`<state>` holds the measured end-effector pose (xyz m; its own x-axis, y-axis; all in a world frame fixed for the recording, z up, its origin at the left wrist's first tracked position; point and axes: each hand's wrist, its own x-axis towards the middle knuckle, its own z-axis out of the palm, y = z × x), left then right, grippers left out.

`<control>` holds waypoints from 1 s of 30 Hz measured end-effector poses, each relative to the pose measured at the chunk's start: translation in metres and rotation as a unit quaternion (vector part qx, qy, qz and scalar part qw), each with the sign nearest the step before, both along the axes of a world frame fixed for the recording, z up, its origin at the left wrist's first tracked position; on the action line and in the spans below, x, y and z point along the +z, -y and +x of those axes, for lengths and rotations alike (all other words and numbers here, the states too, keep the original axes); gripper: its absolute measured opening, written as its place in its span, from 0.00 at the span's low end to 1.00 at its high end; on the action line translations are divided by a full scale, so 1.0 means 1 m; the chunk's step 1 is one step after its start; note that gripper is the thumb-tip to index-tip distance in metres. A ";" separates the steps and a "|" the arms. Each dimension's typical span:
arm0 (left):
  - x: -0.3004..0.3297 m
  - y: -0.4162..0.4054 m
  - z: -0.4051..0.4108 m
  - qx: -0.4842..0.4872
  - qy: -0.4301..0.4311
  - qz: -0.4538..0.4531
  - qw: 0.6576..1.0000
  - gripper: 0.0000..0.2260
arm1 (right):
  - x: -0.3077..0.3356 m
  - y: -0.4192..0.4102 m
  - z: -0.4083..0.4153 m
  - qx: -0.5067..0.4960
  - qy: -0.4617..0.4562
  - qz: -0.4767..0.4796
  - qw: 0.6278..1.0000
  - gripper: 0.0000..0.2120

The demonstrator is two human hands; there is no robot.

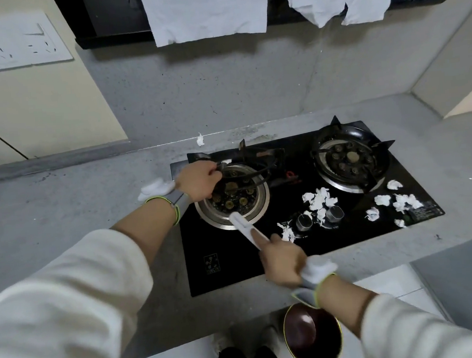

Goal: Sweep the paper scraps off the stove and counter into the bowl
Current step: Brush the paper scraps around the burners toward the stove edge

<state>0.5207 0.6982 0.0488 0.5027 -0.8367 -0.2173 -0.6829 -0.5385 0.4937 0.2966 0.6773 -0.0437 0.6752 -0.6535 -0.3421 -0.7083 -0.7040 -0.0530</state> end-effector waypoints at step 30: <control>-0.033 -0.020 -0.030 0.011 0.036 0.003 0.999 0.12 | -0.019 0.027 -0.054 -0.058 0.111 0.046 0.991 0.32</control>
